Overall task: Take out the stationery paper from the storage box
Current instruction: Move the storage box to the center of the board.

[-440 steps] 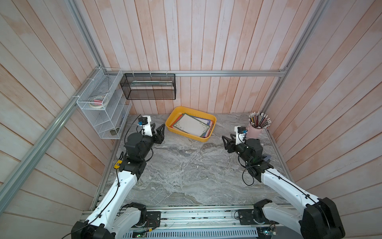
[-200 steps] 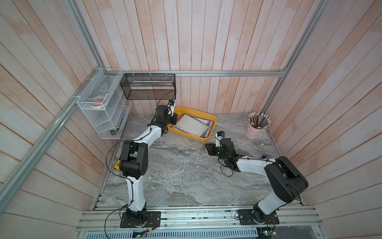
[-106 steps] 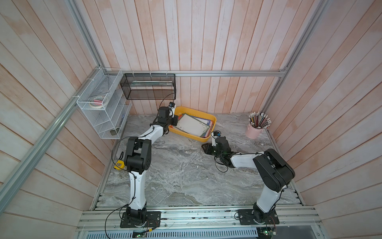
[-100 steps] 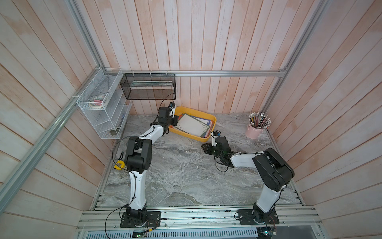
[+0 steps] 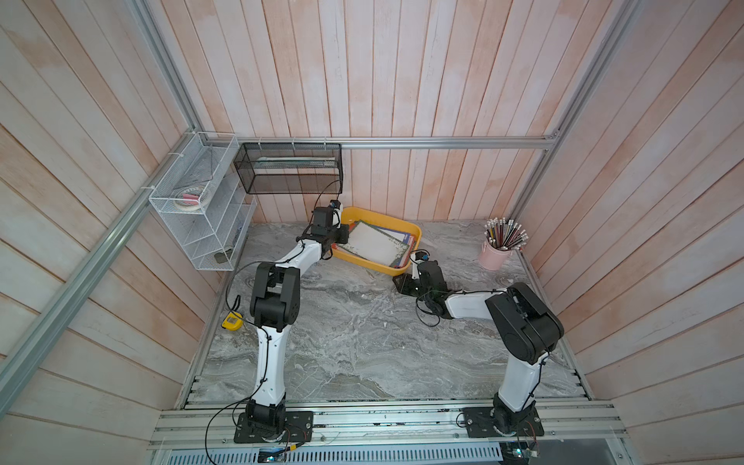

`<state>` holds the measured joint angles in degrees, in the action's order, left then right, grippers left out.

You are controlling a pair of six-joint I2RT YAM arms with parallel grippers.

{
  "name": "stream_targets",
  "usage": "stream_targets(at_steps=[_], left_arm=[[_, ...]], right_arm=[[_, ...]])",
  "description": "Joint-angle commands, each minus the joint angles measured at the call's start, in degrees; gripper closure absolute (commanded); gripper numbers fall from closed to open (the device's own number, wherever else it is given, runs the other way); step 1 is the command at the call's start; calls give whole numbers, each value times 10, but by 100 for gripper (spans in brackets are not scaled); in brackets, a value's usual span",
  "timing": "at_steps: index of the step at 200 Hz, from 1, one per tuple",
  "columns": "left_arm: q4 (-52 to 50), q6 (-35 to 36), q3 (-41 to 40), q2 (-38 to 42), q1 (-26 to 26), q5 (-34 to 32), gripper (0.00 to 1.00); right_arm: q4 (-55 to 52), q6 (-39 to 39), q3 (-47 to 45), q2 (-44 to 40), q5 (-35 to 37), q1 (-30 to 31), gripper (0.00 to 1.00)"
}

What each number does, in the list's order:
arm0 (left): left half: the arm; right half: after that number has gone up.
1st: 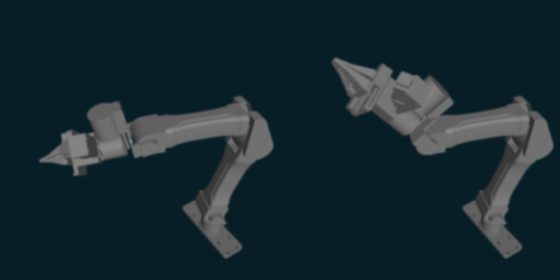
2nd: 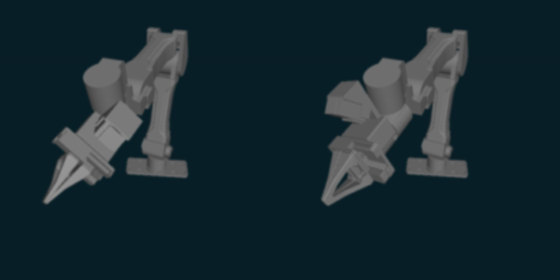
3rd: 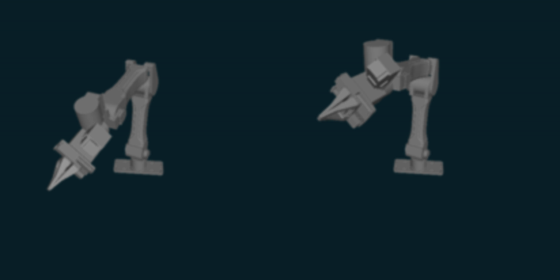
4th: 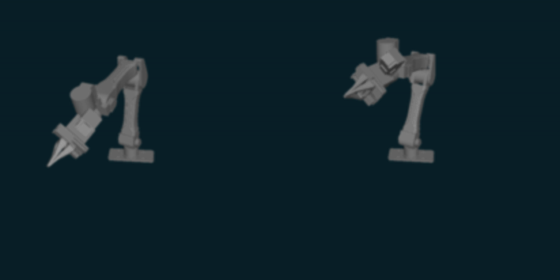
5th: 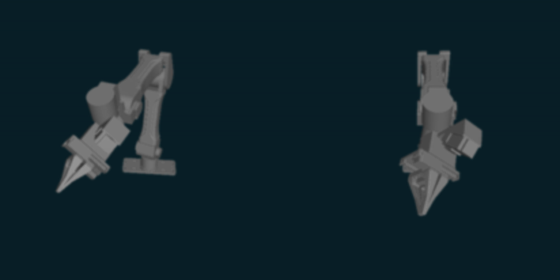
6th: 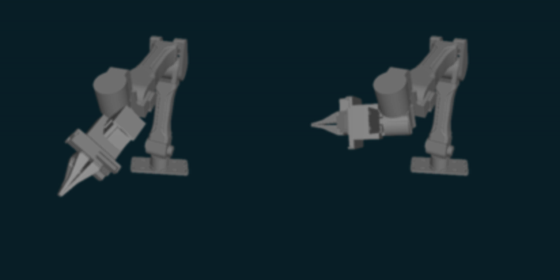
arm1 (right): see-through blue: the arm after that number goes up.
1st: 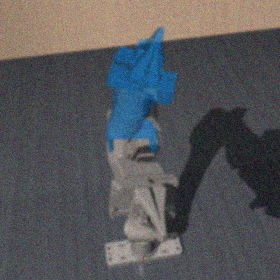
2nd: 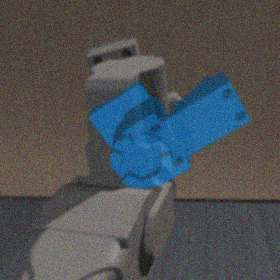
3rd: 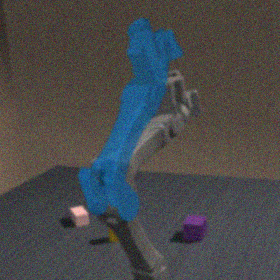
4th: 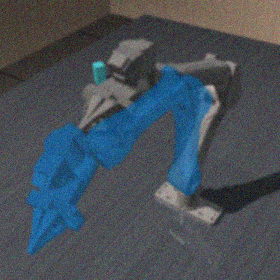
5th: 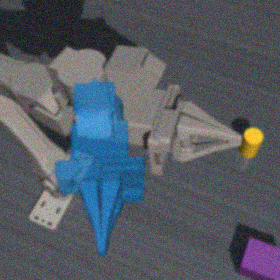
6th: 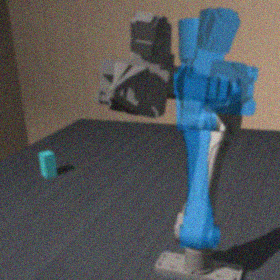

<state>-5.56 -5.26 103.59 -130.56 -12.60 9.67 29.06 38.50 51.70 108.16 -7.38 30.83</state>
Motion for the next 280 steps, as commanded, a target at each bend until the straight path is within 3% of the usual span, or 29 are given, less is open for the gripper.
stream_targets(at_steps=[1,63,124,210,280], left_arm=[[-37,-41,21,-26,2,-4,100],[-92,-108,16,-28,2,-64,100],[-80,-164,-56,9,2,-62,100],[-46,-233,-229,118,1,-6,100],[-70,-248,-227,129,-4,41,100]], right_arm=[[-13,-8,9,17,14,-6,67],[0,-8,3,14,26,-26,67],[-3,-12,11,13,6,-52,66],[-40,-22,56,29,-36,-68,64],[-37,-10,69,39,-60,-69,64]])
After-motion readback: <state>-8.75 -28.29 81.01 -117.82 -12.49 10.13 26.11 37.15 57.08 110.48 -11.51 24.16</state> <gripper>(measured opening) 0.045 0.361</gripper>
